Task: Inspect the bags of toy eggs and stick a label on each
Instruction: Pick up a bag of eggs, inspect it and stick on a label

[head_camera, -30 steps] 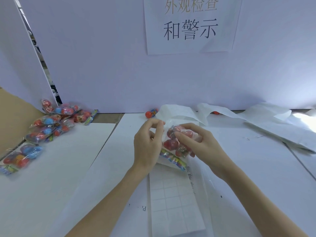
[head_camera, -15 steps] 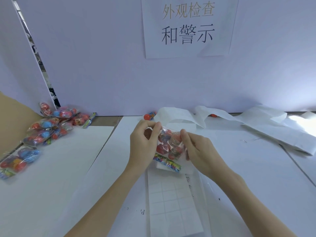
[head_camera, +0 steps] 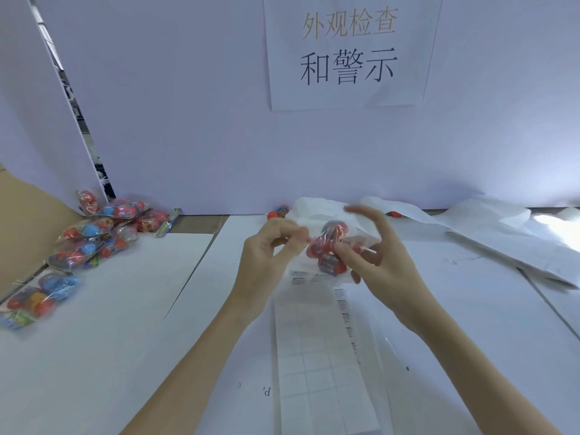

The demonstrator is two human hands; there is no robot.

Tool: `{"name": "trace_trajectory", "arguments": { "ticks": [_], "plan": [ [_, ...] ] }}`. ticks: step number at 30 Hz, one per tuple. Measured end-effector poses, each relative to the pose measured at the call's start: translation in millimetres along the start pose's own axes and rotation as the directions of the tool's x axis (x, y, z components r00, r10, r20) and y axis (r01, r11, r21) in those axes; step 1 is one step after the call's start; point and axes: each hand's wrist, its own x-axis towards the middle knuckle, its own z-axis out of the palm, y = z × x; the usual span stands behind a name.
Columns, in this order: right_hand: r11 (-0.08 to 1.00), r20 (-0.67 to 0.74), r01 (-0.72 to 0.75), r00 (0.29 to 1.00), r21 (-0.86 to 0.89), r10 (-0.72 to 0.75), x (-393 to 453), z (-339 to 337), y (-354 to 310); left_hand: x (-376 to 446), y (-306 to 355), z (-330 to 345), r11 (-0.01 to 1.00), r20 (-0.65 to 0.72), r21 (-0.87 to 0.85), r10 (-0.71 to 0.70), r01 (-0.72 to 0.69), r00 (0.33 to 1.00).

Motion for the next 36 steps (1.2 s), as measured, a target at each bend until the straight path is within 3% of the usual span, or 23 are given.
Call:
{"name": "trace_trajectory", "arguments": {
  "ticks": [3, 7, 9, 12, 14, 23, 31, 36],
  "plan": [
    [0.994, 0.107, -0.100, 0.990, 0.038, 0.096, 1, -5, 4, 7, -5, -3, 0.995, -0.127, 0.045, -0.081, 0.087, 0.989],
    [0.981, 0.171, -0.179, 0.972, 0.082, 0.163, 1, -4, 3, 6, -8, -7, 0.978, 0.019, 0.018, -0.208, 0.208, 0.978],
    [0.982, 0.166, -0.177, 0.972, 0.064, 0.164, 1, -4, 2, 5, -8, -5, 0.984, -0.003, 0.005, -0.179, 0.179, 0.984],
    [0.987, 0.110, -0.158, 0.982, 0.036, 0.154, 0, -1, 3, 8, -14, -7, 0.990, -0.115, 0.126, -0.047, 0.061, 0.992],
    [0.985, 0.062, -0.165, 0.985, 0.051, 0.161, 0, 1, 6, 9, -18, -7, 0.979, -0.111, 0.202, 0.020, 0.003, 0.994],
    [0.985, 0.091, -0.168, 0.982, 0.046, 0.164, -3, 15, 8, 8, -23, 0, 0.945, -0.127, 0.322, 0.106, -0.060, 0.986],
    [0.978, 0.042, -0.205, 0.978, 0.030, 0.203, -3, 16, 14, 3, -20, 5, 0.966, -0.147, 0.255, 0.011, 0.028, 0.989],
    [0.974, 0.057, -0.222, 0.973, -0.030, 0.224, -2, 16, 17, 6, -20, 1, 0.977, -0.085, 0.209, -0.028, 0.045, 0.996]
  ]
}}
